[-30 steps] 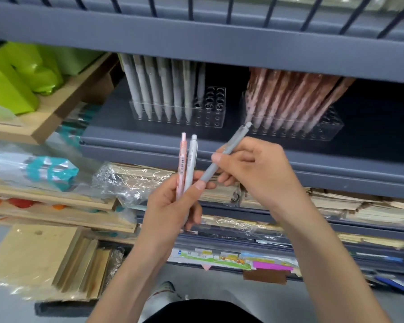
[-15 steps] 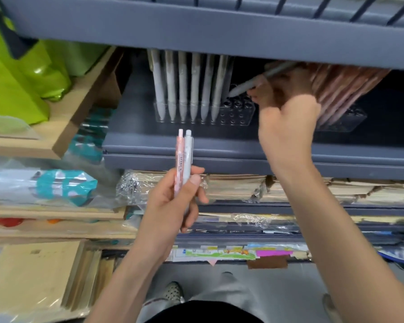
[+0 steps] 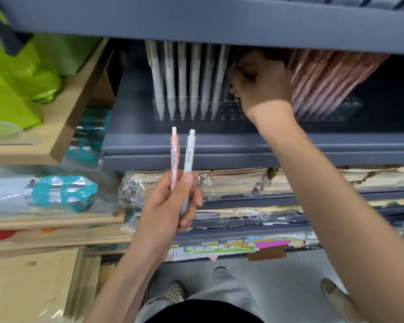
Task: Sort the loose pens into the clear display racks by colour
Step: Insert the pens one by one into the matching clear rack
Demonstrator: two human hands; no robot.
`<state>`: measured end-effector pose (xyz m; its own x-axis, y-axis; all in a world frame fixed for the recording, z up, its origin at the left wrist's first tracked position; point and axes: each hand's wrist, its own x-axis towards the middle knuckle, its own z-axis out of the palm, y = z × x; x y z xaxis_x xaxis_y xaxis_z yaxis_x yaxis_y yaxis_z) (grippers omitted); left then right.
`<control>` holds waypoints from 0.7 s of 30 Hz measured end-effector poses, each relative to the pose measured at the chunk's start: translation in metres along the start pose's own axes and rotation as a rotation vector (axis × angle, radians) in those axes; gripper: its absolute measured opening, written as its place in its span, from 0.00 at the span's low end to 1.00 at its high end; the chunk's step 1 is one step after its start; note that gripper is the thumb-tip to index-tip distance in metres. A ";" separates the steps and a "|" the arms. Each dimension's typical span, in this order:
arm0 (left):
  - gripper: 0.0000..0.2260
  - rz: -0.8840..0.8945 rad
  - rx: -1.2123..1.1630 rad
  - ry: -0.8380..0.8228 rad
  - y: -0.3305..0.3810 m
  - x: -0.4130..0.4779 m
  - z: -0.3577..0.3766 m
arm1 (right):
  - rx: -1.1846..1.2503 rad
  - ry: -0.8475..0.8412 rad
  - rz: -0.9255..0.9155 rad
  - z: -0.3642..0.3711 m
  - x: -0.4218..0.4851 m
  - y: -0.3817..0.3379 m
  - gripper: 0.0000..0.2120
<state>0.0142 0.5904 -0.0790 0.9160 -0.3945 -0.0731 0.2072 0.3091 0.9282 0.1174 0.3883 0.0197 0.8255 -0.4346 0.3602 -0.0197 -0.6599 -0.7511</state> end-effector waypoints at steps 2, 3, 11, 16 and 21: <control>0.10 0.025 0.023 0.013 0.002 0.002 0.000 | -0.017 -0.001 -0.023 0.001 0.000 0.000 0.10; 0.11 0.037 0.034 0.016 0.003 0.003 0.000 | -0.011 -0.005 -0.023 0.001 0.000 0.001 0.10; 0.13 0.069 0.068 0.030 0.005 0.007 0.001 | 0.291 0.016 -0.006 -0.018 -0.046 -0.006 0.03; 0.13 0.070 0.057 0.016 0.004 0.011 0.006 | 0.346 -0.469 0.064 -0.027 -0.086 -0.011 0.05; 0.14 0.051 0.052 -0.018 0.005 0.014 0.012 | 0.452 -0.355 0.115 -0.031 -0.087 -0.008 0.06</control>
<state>0.0240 0.5760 -0.0711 0.9186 -0.3946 -0.0192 0.1418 0.2839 0.9483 0.0277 0.4125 0.0118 0.9722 -0.2046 0.1141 0.0585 -0.2597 -0.9639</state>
